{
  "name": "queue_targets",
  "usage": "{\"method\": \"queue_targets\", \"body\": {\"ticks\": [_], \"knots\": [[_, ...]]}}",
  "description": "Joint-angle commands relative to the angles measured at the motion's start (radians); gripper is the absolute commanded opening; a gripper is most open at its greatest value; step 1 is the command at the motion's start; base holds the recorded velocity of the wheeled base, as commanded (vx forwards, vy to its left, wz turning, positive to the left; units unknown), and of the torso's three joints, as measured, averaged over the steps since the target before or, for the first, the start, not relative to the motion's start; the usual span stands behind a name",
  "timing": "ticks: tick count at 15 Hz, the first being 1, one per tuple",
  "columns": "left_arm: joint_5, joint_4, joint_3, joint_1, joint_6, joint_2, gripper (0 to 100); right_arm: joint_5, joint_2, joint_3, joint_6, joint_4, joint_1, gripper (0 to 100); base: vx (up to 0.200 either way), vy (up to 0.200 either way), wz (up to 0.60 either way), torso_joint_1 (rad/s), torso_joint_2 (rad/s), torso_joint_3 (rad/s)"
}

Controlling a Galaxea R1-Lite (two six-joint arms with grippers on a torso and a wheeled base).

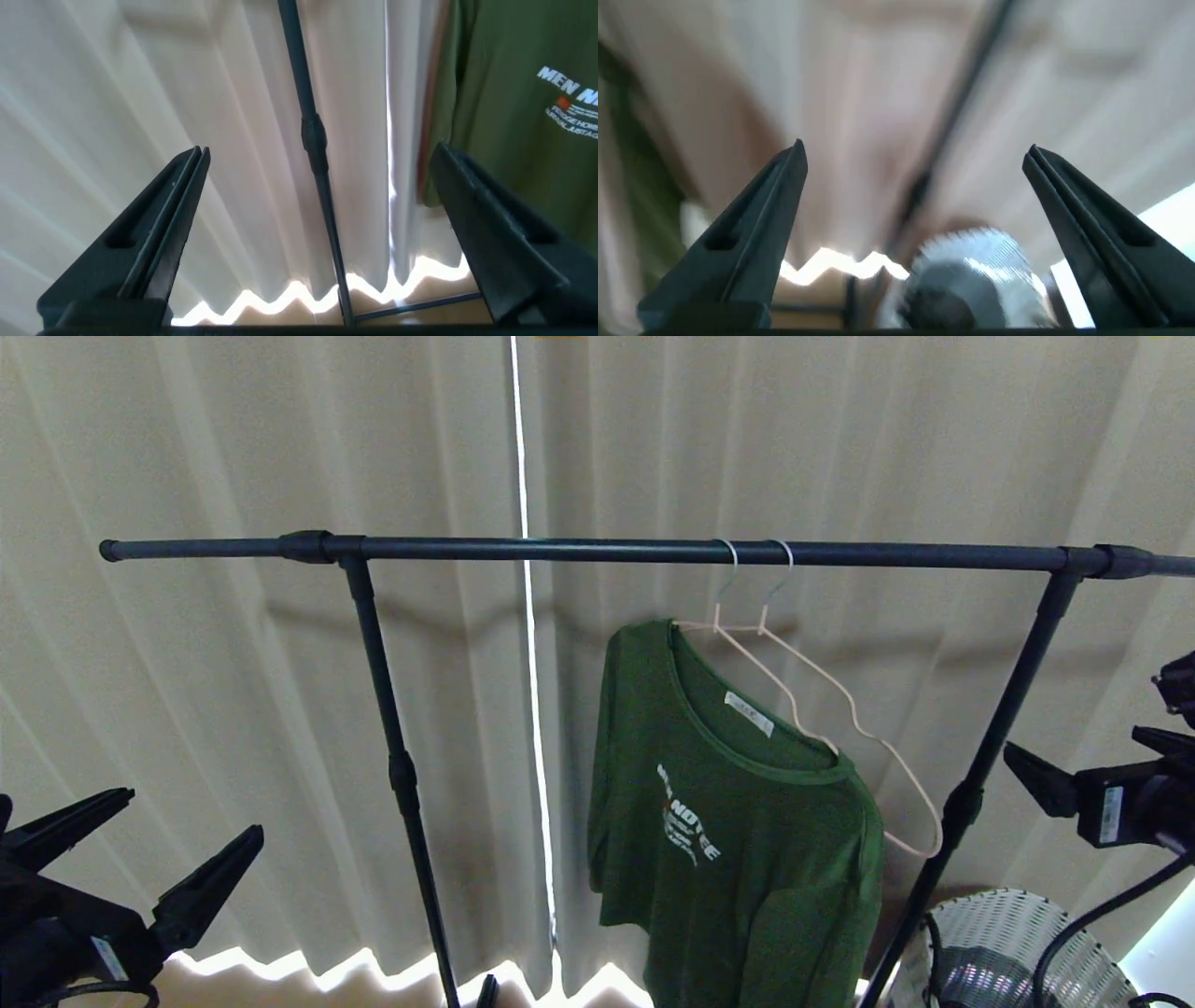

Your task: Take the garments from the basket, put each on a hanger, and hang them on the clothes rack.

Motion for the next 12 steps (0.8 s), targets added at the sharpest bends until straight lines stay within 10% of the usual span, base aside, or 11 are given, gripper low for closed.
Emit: {"method": "queue_targets", "body": {"ticks": [1, 12], "knots": [[0.0, 0.0, -0.005, 0.0, 0.0, -0.005, 100, 0.019, -0.056, 0.059, -0.011, 0.005, -0.069, 100, -0.2, 0.0, 0.0, 0.017, 0.0, 0.002], [0.001, 0.0, 0.021, 0.001, -0.031, -0.002, 100, 0.094, -0.047, 0.212, -0.011, -0.107, -0.069, 100, -0.2, 0.0, 0.0, -0.002, 0.0, 0.005]]}}
